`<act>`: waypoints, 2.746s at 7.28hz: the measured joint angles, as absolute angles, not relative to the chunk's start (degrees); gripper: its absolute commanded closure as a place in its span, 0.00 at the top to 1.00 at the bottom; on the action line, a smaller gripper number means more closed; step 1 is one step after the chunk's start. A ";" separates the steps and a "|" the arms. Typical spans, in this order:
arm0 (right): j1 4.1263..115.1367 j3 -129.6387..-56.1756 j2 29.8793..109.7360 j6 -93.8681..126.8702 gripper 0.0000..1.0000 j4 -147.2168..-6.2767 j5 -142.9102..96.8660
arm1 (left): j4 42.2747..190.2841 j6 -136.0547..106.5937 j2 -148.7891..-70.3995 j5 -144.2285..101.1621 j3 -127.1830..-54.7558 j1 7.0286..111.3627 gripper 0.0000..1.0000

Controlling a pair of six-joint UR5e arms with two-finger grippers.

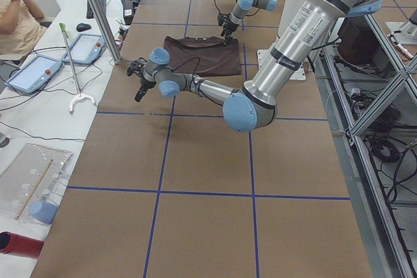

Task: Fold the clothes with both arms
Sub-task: 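Move the left gripper to the shirt corner nearest the robot while the right gripper withdraws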

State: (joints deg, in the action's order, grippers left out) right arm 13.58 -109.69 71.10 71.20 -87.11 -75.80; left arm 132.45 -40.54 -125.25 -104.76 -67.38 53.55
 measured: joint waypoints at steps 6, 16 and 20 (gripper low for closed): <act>18.68 -110.43 75.42 63.28 1.00 -94.68 -79.95 | 132.53 -40.60 -125.24 -104.77 -67.40 53.19 1.00; 24.20 -120.85 95.97 89.57 1.00 -51.28 -89.24 | 117.96 -89.97 -111.10 -96.21 -110.51 23.29 0.90; 24.21 -120.97 95.91 92.91 1.00 -50.89 -88.45 | 117.36 -109.35 -110.90 -82.06 -109.20 9.04 0.68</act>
State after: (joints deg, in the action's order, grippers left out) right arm 24.21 -120.97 95.91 92.91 -50.89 -88.45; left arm 117.36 -109.35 -110.90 -82.06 -109.20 9.04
